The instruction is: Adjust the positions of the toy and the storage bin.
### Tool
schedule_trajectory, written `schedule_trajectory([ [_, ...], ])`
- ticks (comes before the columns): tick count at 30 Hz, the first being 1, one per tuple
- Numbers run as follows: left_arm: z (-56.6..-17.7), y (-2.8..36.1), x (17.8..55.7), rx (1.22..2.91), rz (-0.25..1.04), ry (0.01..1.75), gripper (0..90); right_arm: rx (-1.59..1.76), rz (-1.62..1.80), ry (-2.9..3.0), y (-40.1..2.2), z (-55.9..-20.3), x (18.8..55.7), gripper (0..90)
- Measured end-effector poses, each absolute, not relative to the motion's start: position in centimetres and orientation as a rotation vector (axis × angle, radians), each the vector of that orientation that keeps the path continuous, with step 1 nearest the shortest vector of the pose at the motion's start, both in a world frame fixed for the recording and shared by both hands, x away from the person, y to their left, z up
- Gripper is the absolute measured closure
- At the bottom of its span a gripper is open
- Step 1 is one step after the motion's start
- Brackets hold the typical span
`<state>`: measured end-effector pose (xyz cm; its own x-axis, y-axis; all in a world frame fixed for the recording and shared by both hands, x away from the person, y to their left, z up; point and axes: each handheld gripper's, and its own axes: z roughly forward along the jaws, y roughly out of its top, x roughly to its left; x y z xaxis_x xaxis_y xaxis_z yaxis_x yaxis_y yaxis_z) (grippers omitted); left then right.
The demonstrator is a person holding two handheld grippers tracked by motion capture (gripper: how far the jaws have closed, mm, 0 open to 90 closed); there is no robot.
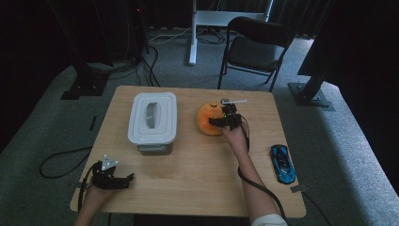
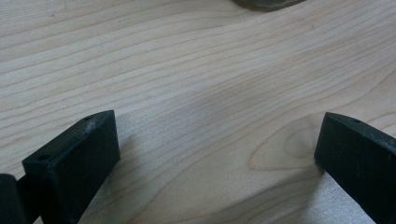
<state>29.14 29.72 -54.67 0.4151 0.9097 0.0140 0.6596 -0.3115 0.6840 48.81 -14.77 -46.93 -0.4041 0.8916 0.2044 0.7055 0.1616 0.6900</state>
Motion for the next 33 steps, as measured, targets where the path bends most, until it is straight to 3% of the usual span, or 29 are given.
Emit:
schedule_trajectory([
  [23, -54.7, 29.7, 29.1, 2.073, 0.542, 1.327, 0.4, 1.486, 0.979, 2.182, -12.0, -48.7, 50.2, 13.6],
  [33, -54.7, 29.7, 29.1, 2.073, 0.542, 1.327, 0.4, 1.55, 0.94, 2.185, -11.7, -49.1, 50.5, 24.6],
])
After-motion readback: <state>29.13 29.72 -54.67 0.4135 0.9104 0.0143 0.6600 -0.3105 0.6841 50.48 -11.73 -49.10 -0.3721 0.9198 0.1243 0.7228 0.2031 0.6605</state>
